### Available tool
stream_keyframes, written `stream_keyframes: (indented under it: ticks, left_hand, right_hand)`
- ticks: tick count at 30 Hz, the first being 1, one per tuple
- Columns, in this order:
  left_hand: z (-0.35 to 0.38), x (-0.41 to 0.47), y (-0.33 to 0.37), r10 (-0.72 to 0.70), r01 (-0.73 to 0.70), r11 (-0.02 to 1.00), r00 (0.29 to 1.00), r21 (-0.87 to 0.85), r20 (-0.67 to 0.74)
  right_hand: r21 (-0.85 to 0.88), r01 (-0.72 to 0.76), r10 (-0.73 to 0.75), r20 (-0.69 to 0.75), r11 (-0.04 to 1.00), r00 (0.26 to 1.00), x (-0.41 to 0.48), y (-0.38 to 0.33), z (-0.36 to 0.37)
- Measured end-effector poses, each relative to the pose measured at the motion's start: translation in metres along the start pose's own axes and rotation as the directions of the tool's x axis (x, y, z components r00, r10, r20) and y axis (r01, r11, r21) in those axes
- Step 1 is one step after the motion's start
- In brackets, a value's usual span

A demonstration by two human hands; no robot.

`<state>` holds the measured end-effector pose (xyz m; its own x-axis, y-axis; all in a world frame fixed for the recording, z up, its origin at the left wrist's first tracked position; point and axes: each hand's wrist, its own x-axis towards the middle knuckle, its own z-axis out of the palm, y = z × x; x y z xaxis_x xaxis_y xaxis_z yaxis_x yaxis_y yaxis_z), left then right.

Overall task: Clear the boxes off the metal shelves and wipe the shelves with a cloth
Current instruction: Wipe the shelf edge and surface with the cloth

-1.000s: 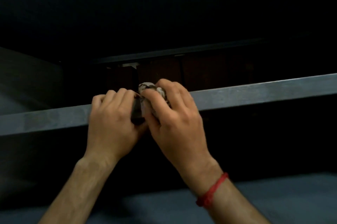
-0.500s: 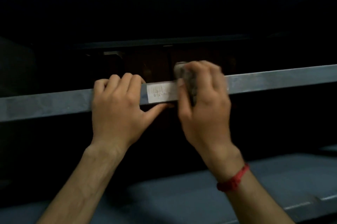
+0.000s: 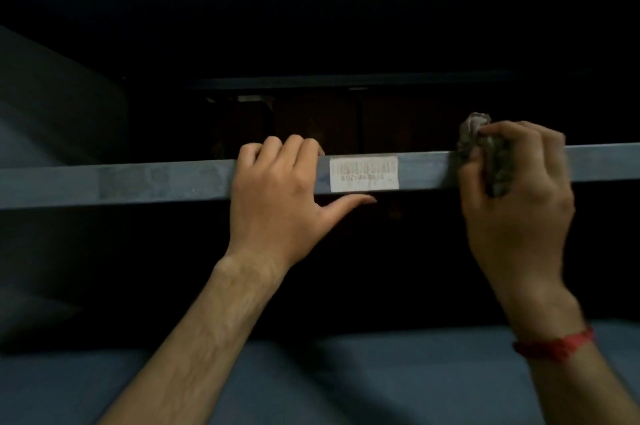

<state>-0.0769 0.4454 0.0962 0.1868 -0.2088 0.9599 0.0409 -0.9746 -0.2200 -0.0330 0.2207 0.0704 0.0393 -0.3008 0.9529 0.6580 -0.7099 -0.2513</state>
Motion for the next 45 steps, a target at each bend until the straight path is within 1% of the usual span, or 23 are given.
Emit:
stream_keyframes:
  ticks: [2, 3, 4, 6, 8, 11, 13, 14, 17, 20, 22, 24, 27, 29, 32, 34, 36, 39, 41, 45]
  left_hand:
    - [0.001, 0.001, 0.001, -0.002, 0.002, 1.0, 1.0, 0.007, -0.005]
    - [0.001, 0.001, 0.002, -0.003, 0.003, 1.0, 1.0, 0.016, 0.001]
    - [0.001, 0.001, 0.002, -0.003, 0.003, 1.0, 1.0, 0.025, 0.002]
    - [0.0, 0.002, 0.003, 0.009, -0.009, 0.999, 1.0, 0.04, -0.007]
    - [-0.003, 0.001, 0.0, 0.025, -0.024, 1.0, 1.0, 0.005, -0.012]
    - [-0.009, -0.003, -0.011, 0.052, -0.049, 0.995, 0.998, -0.091, 0.029]
    - [-0.016, -0.006, -0.031, 0.047, -0.042, 0.997, 0.997, -0.072, 0.066]
    - [-0.019, -0.01, -0.046, 0.042, -0.039, 0.998, 0.998, -0.045, 0.048]
    - [-0.03, -0.027, -0.097, 0.032, -0.032, 0.999, 0.999, 0.026, -0.02]
    - [-0.038, -0.038, -0.131, 0.028, -0.027, 0.998, 0.999, 0.049, -0.03]
    - [-0.041, -0.039, -0.141, -0.002, 0.005, 0.998, 0.999, 0.056, -0.051]
    - [-0.041, -0.04, -0.144, -0.021, 0.023, 0.999, 0.997, 0.027, -0.079]
    - [-0.037, -0.039, -0.146, 0.002, -0.003, 1.0, 0.995, -0.011, -0.098]
    - [-0.034, -0.039, -0.146, 0.017, -0.019, 1.0, 0.994, -0.021, -0.111]
    - [-0.031, -0.04, -0.15, 0.016, -0.022, 0.999, 0.992, -0.048, -0.129]
    - [-0.03, -0.04, -0.152, 0.017, -0.023, 0.999, 0.99, -0.042, -0.143]
    - [-0.031, -0.04, -0.154, 0.016, -0.022, 0.999, 0.991, -0.039, -0.134]
    - [-0.031, -0.04, -0.155, 0.007, -0.015, 0.996, 0.995, -0.085, -0.098]
    - [-0.03, -0.04, -0.156, 0.005, -0.012, 0.996, 0.997, -0.089, -0.081]
    - [-0.028, -0.042, -0.155, -0.007, -0.001, 0.997, 0.995, -0.074, -0.099]
  right_hand:
    - [0.016, -0.038, 0.039, -0.054, 0.999, 0.998, -0.003, -0.011, 0.005]
    - [0.048, -0.023, 0.026, -0.062, 0.999, 0.998, -0.005, -0.025, 0.011]
    - [0.094, 0.017, -0.014, -0.041, 0.995, 0.999, -0.01, -0.043, 0.02]
    - [0.192, 0.111, -0.127, 0.071, 0.975, 0.989, -0.024, -0.081, 0.036]
    - [0.266, 0.156, -0.198, 0.14, 0.951, 0.97, -0.035, -0.103, 0.046]
    - [0.282, 0.197, -0.246, 0.149, 0.939, 0.958, -0.034, -0.094, 0.046]
    - [0.287, 0.226, -0.279, 0.159, 0.931, 0.947, -0.03, -0.087, 0.043]
    - [0.295, 0.23, -0.286, 0.165, 0.927, 0.944, -0.028, -0.087, 0.043]
    - [0.297, 0.227, -0.279, 0.146, 0.927, 0.949, -0.03, -0.09, 0.044]
    - [0.281, 0.212, -0.251, 0.11, 0.936, 0.962, -0.032, -0.09, 0.046]
    - [0.276, 0.192, -0.226, 0.099, 0.942, 0.969, -0.034, -0.094, 0.047]
    - [0.272, 0.163, -0.193, 0.085, 0.948, 0.978, -0.037, -0.101, 0.05]
    - [0.259, 0.111, -0.121, 0.024, 0.959, 0.992, -0.042, -0.114, 0.056]
    - [0.278, 0.094, -0.103, 0.016, 0.956, 0.995, -0.052, -0.137, 0.066]
    - [0.352, 0.152, -0.182, 0.054, 0.924, 0.982, -0.071, -0.198, 0.094]
    - [0.372, 0.183, -0.232, 0.09, 0.91, 0.969, -0.079, -0.23, 0.11]
    - [0.369, 0.207, -0.26, 0.097, 0.906, 0.961, -0.077, -0.235, 0.115]
    - [0.314, 0.229, -0.276, 0.112, 0.921, 0.955, -0.07, -0.217, 0.106]
    - [0.244, 0.196, -0.223, 0.09, 0.95, 0.971, -0.06, -0.199, 0.095]
    - [0.084, 0.08, -0.085, 0.06, 0.993, 0.995, -0.05, -0.168, 0.078]
